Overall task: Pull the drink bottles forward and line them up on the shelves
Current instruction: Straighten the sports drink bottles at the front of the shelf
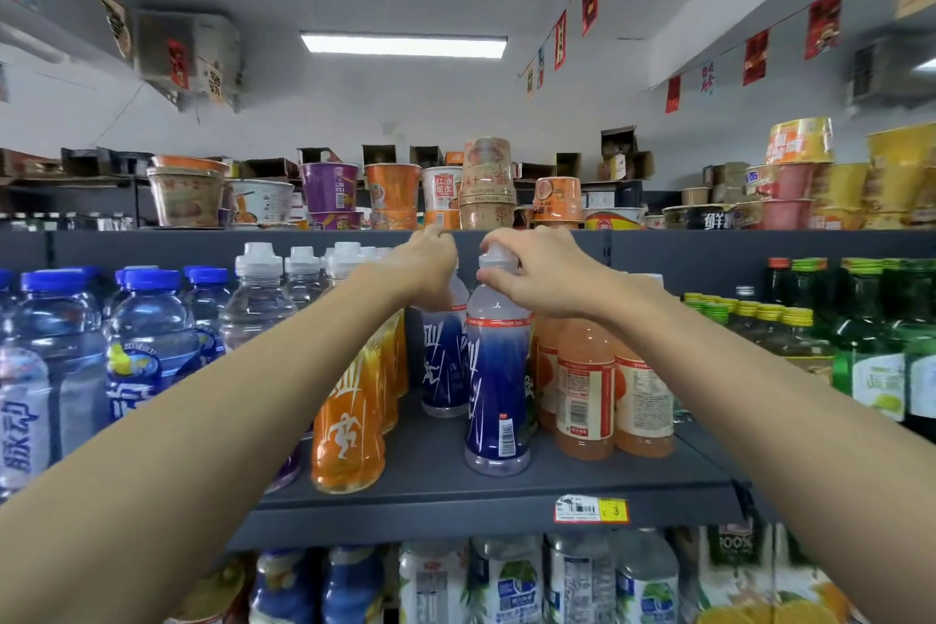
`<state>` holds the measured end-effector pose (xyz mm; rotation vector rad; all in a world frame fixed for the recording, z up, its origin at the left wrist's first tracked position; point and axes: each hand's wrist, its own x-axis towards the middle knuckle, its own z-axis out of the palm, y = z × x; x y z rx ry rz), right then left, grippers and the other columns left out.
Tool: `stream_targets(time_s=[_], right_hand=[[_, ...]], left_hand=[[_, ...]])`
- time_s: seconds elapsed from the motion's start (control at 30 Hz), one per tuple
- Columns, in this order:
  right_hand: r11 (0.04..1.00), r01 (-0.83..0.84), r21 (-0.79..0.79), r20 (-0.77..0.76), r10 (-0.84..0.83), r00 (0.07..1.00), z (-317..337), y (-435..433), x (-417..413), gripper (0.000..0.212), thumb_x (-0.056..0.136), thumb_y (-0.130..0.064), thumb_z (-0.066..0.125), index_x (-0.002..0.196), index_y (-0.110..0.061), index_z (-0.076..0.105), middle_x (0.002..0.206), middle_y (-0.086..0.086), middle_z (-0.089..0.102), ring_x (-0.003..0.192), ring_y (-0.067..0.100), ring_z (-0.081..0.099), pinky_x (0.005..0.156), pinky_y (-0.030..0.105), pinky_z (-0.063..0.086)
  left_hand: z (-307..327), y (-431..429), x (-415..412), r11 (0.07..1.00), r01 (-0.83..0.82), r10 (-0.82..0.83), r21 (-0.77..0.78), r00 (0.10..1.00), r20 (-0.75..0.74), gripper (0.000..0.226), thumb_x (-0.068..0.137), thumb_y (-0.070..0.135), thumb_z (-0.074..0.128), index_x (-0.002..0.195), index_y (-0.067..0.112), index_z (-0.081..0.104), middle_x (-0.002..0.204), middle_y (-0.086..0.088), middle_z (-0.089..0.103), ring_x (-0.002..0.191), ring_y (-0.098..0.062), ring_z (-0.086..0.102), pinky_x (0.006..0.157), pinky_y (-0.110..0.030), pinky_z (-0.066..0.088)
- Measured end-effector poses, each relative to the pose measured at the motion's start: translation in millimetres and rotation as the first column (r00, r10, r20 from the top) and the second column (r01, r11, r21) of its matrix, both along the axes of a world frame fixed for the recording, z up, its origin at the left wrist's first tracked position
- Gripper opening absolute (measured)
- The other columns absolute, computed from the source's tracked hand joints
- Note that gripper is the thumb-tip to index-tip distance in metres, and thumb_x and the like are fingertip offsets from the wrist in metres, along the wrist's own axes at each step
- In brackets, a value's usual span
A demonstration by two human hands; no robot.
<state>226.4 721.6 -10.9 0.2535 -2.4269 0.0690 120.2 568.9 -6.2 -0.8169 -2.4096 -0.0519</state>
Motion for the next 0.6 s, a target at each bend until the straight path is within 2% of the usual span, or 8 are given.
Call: stream_targets(time_s=[0.13, 0.23, 0.33, 0.47, 0.6], right_hand=[[1.000, 0.002, 0.015, -0.002, -0.002, 1.000, -2, 0, -2, 0.047, 0.099, -0.050, 0.050, 0.138, -0.022, 0.050, 0.125, 0.006, 0.064, 0.118, 0.029, 0.053, 0.107, 0.049, 0.033], [1.000, -0.002, 0.019, -0.014, 0.002, 1.000, -4, 0, -4, 0.046, 0.100, -0.050, 0.050, 0.137, -0.023, 0.051, 0.122, 0.005, 0.065, 0.116, 0.028, 0.054, 0.105, 0.049, 0.034], [1.000, -0.004, 0.012, -0.019, 0.005, 1.000, -5, 2, -6, 0.047, 0.099, -0.050, 0.049, 0.138, -0.023, 0.050, 0.122, 0.005, 0.065, 0.117, 0.028, 0.053, 0.103, 0.048, 0.034], [1.000, -0.014, 0.005, -0.013, 0.014, 1.000, -5, 2, -6, 0.046, 0.100, -0.050, 0.049, 0.138, -0.024, 0.050, 0.123, 0.004, 0.064, 0.118, 0.027, 0.052, 0.102, 0.048, 0.034], [1.000, -0.016, 0.003, -0.006, 0.016, 1.000, -5, 0, -3, 0.048, 0.100, -0.048, 0.049, 0.140, -0.023, 0.048, 0.125, 0.006, 0.064, 0.120, 0.028, 0.052, 0.104, 0.049, 0.034]], left_hand=[[9, 7, -24, 0.996, -0.090, 0.091, -0.019, 0.992, 0.085, 0.094, 0.076, 0.018, 0.081, 0.153, 0.008, 0.028, 0.155, -0.014, 0.034, 0.142, -0.032, 0.035, 0.110, -0.045, 0.042], [10, 15, -31, 0.998, -0.056, 0.052, 0.013, 0.975, 0.214, 0.099, 0.075, 0.024, 0.084, 0.154, 0.011, 0.026, 0.156, -0.012, 0.033, 0.143, -0.032, 0.035, 0.110, -0.046, 0.042], [6, 22, -35, 0.998, -0.018, 0.003, 0.067, 0.977, 0.212, 0.090, 0.079, 0.026, 0.079, 0.152, 0.012, 0.029, 0.153, -0.013, 0.035, 0.142, -0.032, 0.035, 0.111, -0.047, 0.041], [9, 23, -34, 0.998, -0.052, 0.048, 0.029, 0.991, 0.128, 0.072, 0.085, 0.034, 0.074, 0.145, 0.013, 0.040, 0.147, -0.018, 0.033, 0.137, -0.035, 0.034, 0.108, -0.046, 0.039], [12, 24, -29, 0.997, 0.008, -0.021, 0.075, 0.985, 0.169, 0.058, 0.089, 0.031, 0.071, 0.138, 0.015, 0.044, 0.140, -0.017, 0.037, 0.111, -0.029, 0.051, 0.089, -0.036, 0.047]])
